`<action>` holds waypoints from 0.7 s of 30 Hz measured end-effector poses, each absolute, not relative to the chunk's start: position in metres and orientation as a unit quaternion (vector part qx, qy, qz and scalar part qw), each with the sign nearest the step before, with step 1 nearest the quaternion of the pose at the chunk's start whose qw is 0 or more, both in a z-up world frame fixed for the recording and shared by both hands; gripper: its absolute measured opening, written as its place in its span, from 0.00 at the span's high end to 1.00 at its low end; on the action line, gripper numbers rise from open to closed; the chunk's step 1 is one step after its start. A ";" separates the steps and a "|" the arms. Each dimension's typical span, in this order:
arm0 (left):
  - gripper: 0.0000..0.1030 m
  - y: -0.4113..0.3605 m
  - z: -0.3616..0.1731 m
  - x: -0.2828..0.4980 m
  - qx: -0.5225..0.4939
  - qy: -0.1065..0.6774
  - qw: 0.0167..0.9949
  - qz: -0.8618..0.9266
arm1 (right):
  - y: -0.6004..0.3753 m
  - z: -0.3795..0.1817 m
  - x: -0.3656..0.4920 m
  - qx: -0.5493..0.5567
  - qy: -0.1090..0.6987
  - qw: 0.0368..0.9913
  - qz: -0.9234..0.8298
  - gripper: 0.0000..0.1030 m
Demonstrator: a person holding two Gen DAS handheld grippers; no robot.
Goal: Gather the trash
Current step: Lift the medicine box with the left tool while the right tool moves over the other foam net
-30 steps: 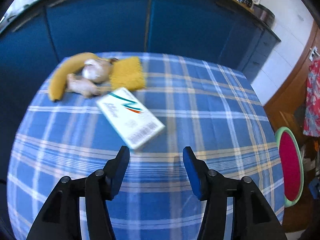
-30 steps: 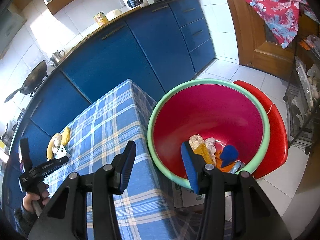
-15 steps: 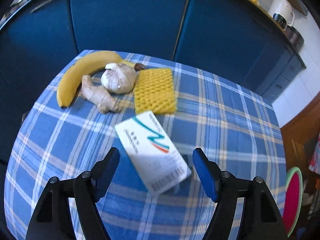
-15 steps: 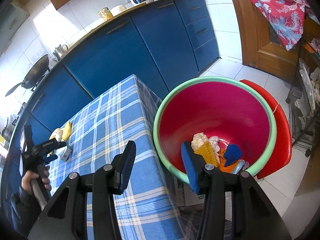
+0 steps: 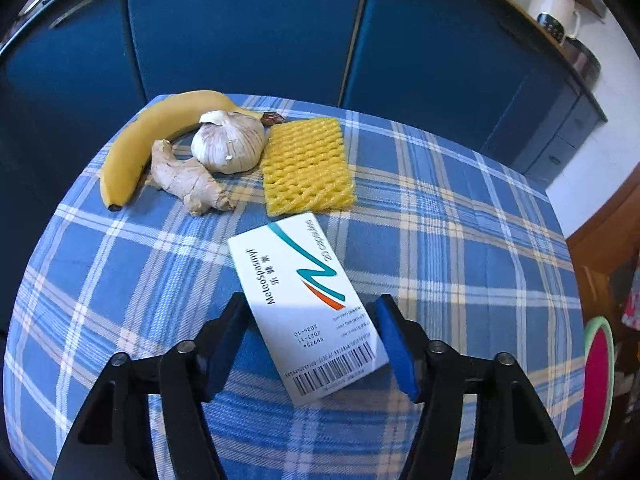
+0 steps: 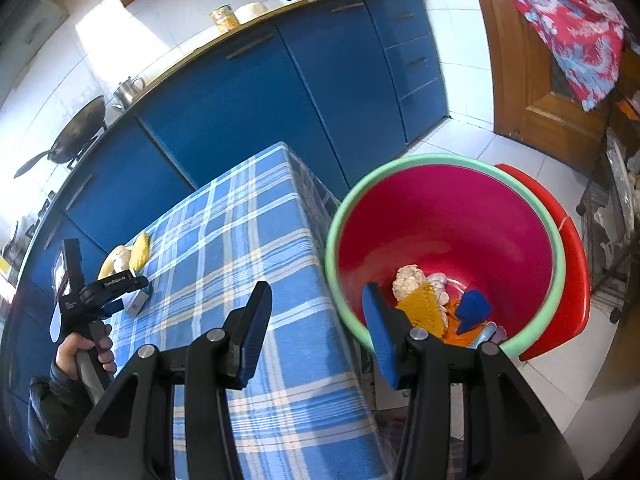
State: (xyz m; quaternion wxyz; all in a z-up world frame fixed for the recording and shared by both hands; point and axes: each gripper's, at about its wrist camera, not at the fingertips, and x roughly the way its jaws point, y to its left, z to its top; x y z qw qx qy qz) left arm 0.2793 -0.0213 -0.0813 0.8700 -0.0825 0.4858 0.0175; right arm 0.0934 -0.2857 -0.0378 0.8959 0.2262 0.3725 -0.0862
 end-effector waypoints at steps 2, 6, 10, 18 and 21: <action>0.41 -0.016 -0.080 0.273 -0.080 0.486 0.870 0.009 | -0.278 -0.034 0.096 0.221 0.374 0.897 -0.080 0.52; 0.43 -0.001 -0.073 0.260 -0.071 0.478 0.876 0.001 | -0.257 -0.025 0.103 0.211 0.375 0.900 -0.066 0.52; 0.43 0.025 -0.060 0.248 -0.068 0.462 0.884 0.004 | -0.231 -0.016 0.113 0.200 0.375 0.904 -0.050 0.52; 0.43 0.077 -0.042 0.244 -0.061 0.428 0.901 0.038 | -0.164 -0.007 0.152 0.173 0.379 0.909 -0.004 0.51; 0.43 0.093 -0.042 0.247 -0.076 0.422 0.903 0.044 | -0.137 -0.005 0.172 0.162 0.378 0.911 0.015 0.51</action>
